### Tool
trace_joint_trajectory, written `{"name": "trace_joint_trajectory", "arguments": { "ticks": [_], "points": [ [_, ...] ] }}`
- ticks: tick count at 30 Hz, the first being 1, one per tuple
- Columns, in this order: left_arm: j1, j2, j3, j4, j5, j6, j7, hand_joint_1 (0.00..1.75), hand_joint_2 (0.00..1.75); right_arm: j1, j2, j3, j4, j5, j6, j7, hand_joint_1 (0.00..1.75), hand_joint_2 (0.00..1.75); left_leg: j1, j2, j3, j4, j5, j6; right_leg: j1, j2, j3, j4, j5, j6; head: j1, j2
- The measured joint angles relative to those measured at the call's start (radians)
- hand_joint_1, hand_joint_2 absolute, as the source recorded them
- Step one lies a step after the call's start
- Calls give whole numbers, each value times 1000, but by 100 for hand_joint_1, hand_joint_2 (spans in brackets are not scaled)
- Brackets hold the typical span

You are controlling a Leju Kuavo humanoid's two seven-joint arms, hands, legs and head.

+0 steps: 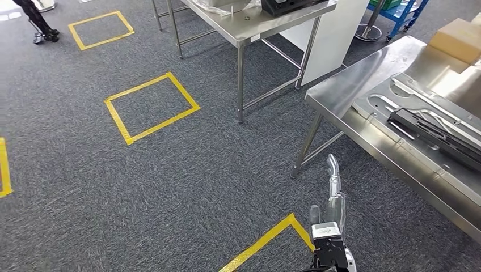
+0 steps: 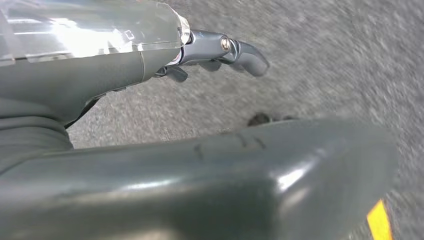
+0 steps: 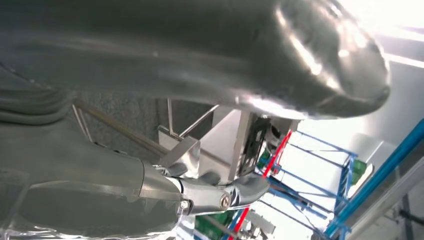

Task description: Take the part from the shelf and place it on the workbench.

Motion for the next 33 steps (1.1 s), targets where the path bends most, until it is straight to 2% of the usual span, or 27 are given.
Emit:
{"name": "trace_joint_trajectory", "arguments": {
  "ticks": [1,2,3,4,5,6,7,8,9,10,11,12,13,14,16,17,18,19,20,22,24,26,27,28,30,32,33],
  "points": [
    [0,0,1,0,0,0,-3,0,0,-6,0,0,17,8,4,11,0,0,2,26,-17,59,-55,-6,1,-15,-12,-1,10,0,0,0],
    [-1,0,2,0,0,-2,-7,0,0,-14,0,-1,42,15,14,25,0,0,8,42,-33,128,-100,-12,1,-31,-25,-1,18,1,-1,0],
    [-1,0,2,0,0,-5,-12,0,0,-26,0,-1,78,18,29,38,0,0,15,51,-44,191,-118,-19,0,-47,-38,0,27,6,-1,0],
    [0,0,2,0,0,-9,-16,0,0,-40,0,-1,120,18,48,46,0,0,22,57,-46,236,-107,-26,-2,-63,-52,2,35,10,-1,0],
    [0,1,2,0,0,-12,-19,0,0,-56,0,-1,168,17,64,49,0,0,29,61,-36,252,-73,-34,-5,-79,-66,5,43,16,-1,0],
    [0,1,3,0,0,-13,-21,0,0,-73,1,-1,222,25,71,54,0,0,37,68,-8,233,-36,-43,-8,-95,-80,10,50,22,-1,0],
    [-1,2,3,0,0,-12,-22,0,0,-94,2,1,281,48,69,65,0,0,45,89,41,179,-19,-52,-9,-108,-93,19,55,28,-1,0],
    [-3,1,3,0,-3,-7,-23,0,0,-120,4,2,353,84,60,88,0,0,49,114,101,101,-27,-60,-9,-119,-106,31,57,35,-1,0],
    [-5,1,3,0,-6,2,-21,0,0,-152,6,4,441,125,43,113,0,0,51,134,154,24,-56,-60,-7,-129,-115,44,58,43,-1,0],
    [-7,1,3,0,-13,13,-18,0,0,-189,9,5,545,158,24,133,0,0,50,148,191,-34,-87,-53,-5,-138,-121,54,59,49,-1,0],
    [-8,1,3,0,-19,24,-13,0,0,-221,15,5,657,179,3,140,0,0,46,144,205,-64,-106,-40,-6,-150,-124,61,59,56,-1,0],
    [-8,1,3,0,-24,34,-9,0,0,-250,22,5,764,186,-17,134,0,0,43,132,202,-71,-112,-23,-9,-159,-125,65,61,63,-1,0],
    [-5,2,3,0,-28,41,-5,0,0,-273,28,5,858,186,-31,125,0,0,41,121,196,-70,-108,-11,-15,-151,-129,72,54,71,0,0],
    [-3,2,3,0,-30,45,-2,0,0,-289,33,5,934,184,-40,120,0,0,38,111,190,-70,-101,-1,-20,-128,-137,92,36,78,-1,0],
    [-2,4,3,0,-35,56,3,0,0,-315,38,4,1055,183,-40,155,0,0,33,92,177,-70,-86,14,-25,-63,-178,189,-37,83,-1,0],
    [-3,4,3,0,-39,63,7,0,0,-323,40,3,1111,181,-32,197,0,0,29,81,169,-70,-80,19,-25,-43,-205,258,-76,81,-1,0],
    [-3,4,3,0,-42,71,10,0,0,-328,40,1,1165,178,-21,246,0,0,24,66,162,-69,-74,23,-23,-34,-226,317,-101,77,-1,0],
    [-2,5,3,0,-44,79,12,0,0,-330,39,-4,1216,171,-6,295,0,0,19,51,158,-68,-70,25,-21,-30,-235,348,-108,72,-1,0],
    [-1,5,3,0,-45,87,14,0,0,-329,39,-9,1259,161,11,337,0,0,14,35,155,-68,-67,26,-18,-27,-226,341,-94,65,-1,0],
    [0,6,3,0,-43,105,13,0,0,-327,34,-28,1329,136,55,410,0,0,8,8,156,-68,-65,27,-9,-9,-162,222,-26,47,-1,0],
    [-2,6,4,0,-39,132,13,0,0,-318,23,-52,1388,116,103,507,0,0,7,-12,152,-66,-63,23,-3,36,-106,105,17,31,-1,0],
    [-4,6,5,0,-37,169,19,0,0,-302,12,-71,1431,105,145,609,0,0,12,-30,142,-65,-58,15,0,55,-94,71,19,23,-1,0],
    [-4,6,6,0,-38,187,22,0,0,-293,9,-79,1445,101,158,642,0,0,14,-41,138,-66,-56,9,2,45,-93,65,20,21,-1,0],
    [-3,6,7,0,-39,201,25,0,0,-284,7,-84,1456,99,165,661,0,0,14,-41,135,-64,-57,5,-1,33,-90,57,22,19,-1,0],
    [-3,7,8,0,-41,222,28,0,0,-269,3,-92,1473,99,172,676,0,0,10,-5,114,-22,-86,-4,-8,9,-83,40,28,13,-1,0],
    [-5,8,9,0,-43,244,36,0,0,-263,1,-99,1489,100,183,681,0,0,12,42,61,93,-149,-14,-9,-15,-80,32,30,9,-1,0],
    [-6,9,9,0,-45,259,44,0,0,-262,0,-102,1495,101,189,678,0,0,16,51,30,159,-177,-19,-9,-29,-80,33,30,8,-1,0]
  ]
}}
